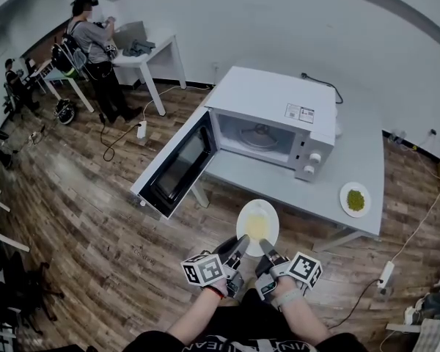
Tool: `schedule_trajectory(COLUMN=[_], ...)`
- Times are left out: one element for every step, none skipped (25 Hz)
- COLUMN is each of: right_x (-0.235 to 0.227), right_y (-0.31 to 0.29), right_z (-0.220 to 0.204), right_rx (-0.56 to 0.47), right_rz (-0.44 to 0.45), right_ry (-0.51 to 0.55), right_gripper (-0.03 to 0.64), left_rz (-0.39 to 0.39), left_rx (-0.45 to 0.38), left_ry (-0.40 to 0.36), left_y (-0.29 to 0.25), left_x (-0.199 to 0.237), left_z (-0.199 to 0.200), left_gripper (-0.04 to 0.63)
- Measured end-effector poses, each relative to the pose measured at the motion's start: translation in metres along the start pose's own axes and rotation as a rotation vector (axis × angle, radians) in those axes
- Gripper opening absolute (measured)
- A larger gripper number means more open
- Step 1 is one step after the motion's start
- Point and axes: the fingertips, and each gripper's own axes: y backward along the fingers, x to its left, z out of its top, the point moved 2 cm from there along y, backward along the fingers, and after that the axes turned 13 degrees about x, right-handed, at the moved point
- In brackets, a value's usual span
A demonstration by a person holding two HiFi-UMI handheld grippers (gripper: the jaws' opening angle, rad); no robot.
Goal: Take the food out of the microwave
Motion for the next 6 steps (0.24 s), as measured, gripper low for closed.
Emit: schedule_trajectory(right_x=[0.000,0.001,0.001,0.002,0.003,0.003], right_y=[0.001,0.001,0.002,0.002,0.002,0.002], right_z=[-0.005,-0.009,-0.013,-0.016,-0.019,-0.021], right_rx=[-0.001,-0.004,-0.005,-0.007,-0.008,-0.009], right_rz=[-0.001,-0.001,-0.002,-0.002,-0.003,-0.003], right_ry=[-0.009,-0.022,-0.032,-0.036,-0.037,-0.037], right_gripper=[0.052,0.052,0.052,0.052,0.052,0.052], left_rz=[-0.001,-0.001,-0.002,-0.003,-0.004,-0.005], left_rx=[0.002,0.004,0.005,0.005,0.006,0.006], left_ry=[0.000,0.001,0.001,0.002,0.003,0.004], left_y=[0.003,0.006,0.009,0.012,0.014,0.017], left_x=[0.000,0.000,0.000,0.000,0.000,0.000], left_z=[-0.002,-0.004,-0.005,-0.006,-0.007,-0.008], left_gripper=[0.083,0.083,0.083,0.083,0.083,0.083])
